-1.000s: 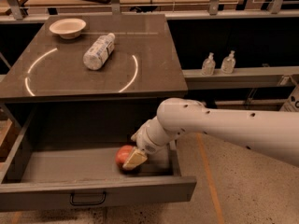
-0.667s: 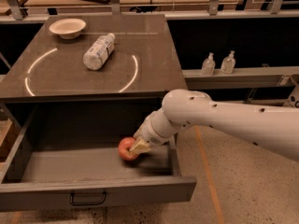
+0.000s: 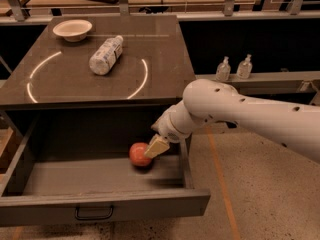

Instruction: Place apple into top drawer

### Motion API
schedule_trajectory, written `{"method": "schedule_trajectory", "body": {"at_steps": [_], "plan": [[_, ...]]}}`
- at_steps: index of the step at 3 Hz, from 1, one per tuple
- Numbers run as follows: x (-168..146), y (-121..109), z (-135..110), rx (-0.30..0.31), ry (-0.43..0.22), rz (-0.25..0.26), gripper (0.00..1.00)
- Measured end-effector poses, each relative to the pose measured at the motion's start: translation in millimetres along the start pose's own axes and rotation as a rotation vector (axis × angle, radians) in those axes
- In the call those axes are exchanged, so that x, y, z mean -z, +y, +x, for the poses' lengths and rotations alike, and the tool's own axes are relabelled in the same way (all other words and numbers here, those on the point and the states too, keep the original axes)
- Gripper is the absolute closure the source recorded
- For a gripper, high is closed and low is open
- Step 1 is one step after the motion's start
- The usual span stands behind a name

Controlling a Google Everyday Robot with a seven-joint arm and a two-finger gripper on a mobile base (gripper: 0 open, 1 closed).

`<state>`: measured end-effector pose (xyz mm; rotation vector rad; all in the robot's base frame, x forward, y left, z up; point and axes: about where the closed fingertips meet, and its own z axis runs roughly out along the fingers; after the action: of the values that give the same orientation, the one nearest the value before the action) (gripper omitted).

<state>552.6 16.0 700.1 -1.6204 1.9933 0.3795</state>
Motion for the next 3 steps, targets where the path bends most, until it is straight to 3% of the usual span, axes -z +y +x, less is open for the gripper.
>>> {"method": "schedule_trajectory", "body": {"at_steps": [1,2,3], "plan": [[18.8,-7.2,-2.6,-0.017,-0.026,0.005,0.3],[62.2,-3.8,-12.9,-0.083,-0.114,-0.028,0.61],[104.9,-9.3,-20.5,-0.125,-0.199,-0.046,0.83]]}}
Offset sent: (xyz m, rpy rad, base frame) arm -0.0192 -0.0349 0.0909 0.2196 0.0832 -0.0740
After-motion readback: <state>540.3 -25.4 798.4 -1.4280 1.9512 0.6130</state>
